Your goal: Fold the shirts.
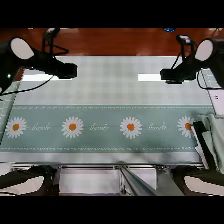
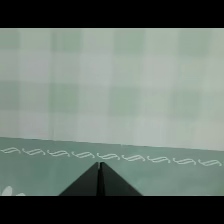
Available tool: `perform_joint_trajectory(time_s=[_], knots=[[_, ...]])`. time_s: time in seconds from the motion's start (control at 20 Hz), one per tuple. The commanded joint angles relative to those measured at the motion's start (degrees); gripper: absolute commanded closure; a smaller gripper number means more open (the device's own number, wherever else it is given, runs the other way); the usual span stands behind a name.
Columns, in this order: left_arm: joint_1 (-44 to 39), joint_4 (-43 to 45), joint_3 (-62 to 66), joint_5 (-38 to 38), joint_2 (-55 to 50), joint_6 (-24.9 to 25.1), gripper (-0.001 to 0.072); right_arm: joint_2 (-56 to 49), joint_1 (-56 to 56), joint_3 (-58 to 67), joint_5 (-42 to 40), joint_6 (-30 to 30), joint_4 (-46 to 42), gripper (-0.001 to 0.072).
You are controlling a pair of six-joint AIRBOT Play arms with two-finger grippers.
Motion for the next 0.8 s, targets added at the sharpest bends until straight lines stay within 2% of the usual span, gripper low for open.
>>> perform_joint_trajectory(time_s=[0.0,0.75], knots=[[-0.20,2.03,0.09,-3.67,-1.66,-1.03,0.0688,-2.36,1.81,0.13,2.75,1.60,-4.11,0.0684],[-0.20,2.03,0.00,-4.39,-1.84,-1.01,0.0688,-2.34,1.81,0.13,2.69,1.55,-4.35,0.0684]])
